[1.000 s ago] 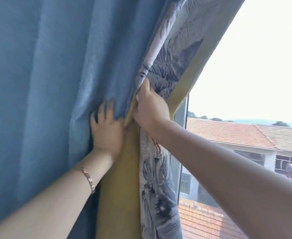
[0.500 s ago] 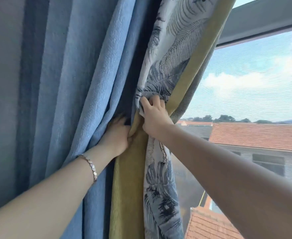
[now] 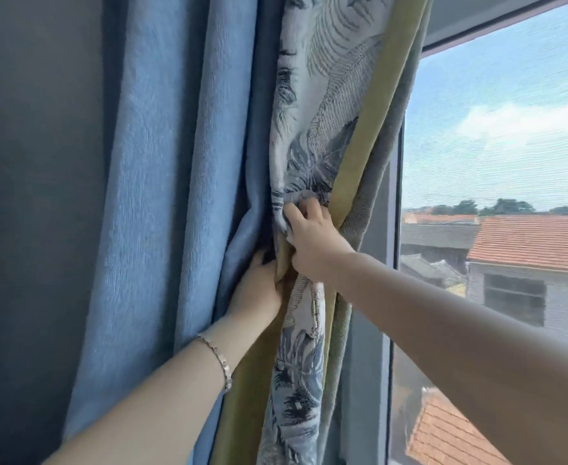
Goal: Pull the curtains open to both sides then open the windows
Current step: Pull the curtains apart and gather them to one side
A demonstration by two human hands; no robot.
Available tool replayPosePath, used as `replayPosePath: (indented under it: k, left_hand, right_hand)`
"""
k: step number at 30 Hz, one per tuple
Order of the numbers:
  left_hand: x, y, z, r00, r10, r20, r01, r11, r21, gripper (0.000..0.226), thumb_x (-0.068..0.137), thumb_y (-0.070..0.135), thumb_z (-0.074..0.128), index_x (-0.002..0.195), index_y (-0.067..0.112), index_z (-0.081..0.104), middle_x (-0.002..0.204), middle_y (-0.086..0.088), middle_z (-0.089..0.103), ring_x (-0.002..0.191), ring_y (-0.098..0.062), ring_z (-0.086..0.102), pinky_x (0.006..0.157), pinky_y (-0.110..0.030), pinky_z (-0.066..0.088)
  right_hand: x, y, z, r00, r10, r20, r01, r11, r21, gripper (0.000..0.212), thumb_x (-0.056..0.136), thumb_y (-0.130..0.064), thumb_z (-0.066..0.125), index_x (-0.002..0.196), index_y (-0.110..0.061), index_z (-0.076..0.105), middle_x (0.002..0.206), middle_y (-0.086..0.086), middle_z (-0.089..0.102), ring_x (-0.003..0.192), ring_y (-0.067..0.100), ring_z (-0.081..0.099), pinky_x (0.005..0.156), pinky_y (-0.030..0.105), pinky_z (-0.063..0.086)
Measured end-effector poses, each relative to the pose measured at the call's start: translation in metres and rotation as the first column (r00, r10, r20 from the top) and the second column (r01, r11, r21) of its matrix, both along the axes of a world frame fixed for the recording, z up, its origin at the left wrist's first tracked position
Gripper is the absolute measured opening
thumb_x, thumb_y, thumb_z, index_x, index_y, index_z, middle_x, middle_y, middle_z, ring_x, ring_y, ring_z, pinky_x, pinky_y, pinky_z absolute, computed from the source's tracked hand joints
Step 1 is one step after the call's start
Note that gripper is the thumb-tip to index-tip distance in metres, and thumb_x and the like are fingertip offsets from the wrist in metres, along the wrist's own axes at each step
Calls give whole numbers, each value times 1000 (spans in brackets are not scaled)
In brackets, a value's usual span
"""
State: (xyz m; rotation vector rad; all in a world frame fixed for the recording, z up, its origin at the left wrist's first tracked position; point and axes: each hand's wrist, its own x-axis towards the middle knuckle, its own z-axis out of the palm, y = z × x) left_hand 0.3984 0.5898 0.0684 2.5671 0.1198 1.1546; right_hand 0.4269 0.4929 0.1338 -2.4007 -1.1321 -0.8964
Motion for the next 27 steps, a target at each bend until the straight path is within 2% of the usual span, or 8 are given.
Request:
replayPosePath:
  k: [2,4,9,13,17,21,24,27]
  left_hand:
    - [-13,-17,-5,999,15,-46,-19,995,-99,28,93,6,38,102,11,64,122,-17,60,120,-32,51,96,-36,42]
    - [-33,-37,-11,998,7,-56,-18,979,-202,31,92,8,38,67,22,49,83,-7,62,93,-32,62,69,-31,46]
    - [-88,-101,-23,987,33,156,35,909,-415,28,85,6,47,65,26,52,66,7,57,65,-15,52,51,-24,33]
    - [-142,-162,-16,938,49,344,153,831,-535,19,87,11,47,83,24,60,73,5,65,64,-9,58,52,-23,43]
    - [-190,-214,4,893,63,446,166,875,-456,21,85,15,51,67,26,49,58,12,55,46,5,49,38,-7,36]
    - [-230,-249,25,859,68,508,185,883,-431,16,80,7,48,67,15,42,59,8,47,50,-5,41,47,-21,34]
    - [-257,-261,33,874,108,475,162,856,-492,10,79,6,46,81,11,54,76,-2,60,70,-14,56,59,-31,46]
    - [-269,-255,47,923,58,380,193,784,-590,15,87,29,50,98,19,49,88,8,55,81,-9,51,65,-24,37]
  right_hand:
    - [-12,-16,-6,1000,31,-2,-31,999,9,64,76,5,50,133,-16,28,135,16,26,122,37,28,98,44,36]
    - [-26,-35,-13,997,71,-16,-71,997,10,63,77,-2,55,132,-17,29,136,14,25,123,37,28,99,46,36]
    - [-68,-97,-30,966,251,-62,-239,958,161,37,80,-21,60,112,-13,42,133,9,31,125,33,29,104,43,33]
    - [-114,-162,-46,916,372,-149,-283,863,418,27,85,-40,52,94,-16,44,137,6,27,128,30,26,106,43,31]
    - [-155,-224,-34,892,440,-103,-325,784,529,25,85,-41,50,91,-21,37,148,7,18,138,30,17,109,53,28]
    - [-186,-256,-19,895,441,-71,-374,826,421,26,83,-33,53,103,-22,40,157,8,4,145,33,3,111,55,23]
    - [-209,-260,-21,906,421,-50,-370,842,392,16,79,-30,54,75,-21,41,157,8,7,144,36,3,110,58,23]
    - [-220,-245,-38,917,397,-40,-391,914,106,18,79,-34,54,77,-21,42,158,9,-4,143,42,-10,110,68,9]
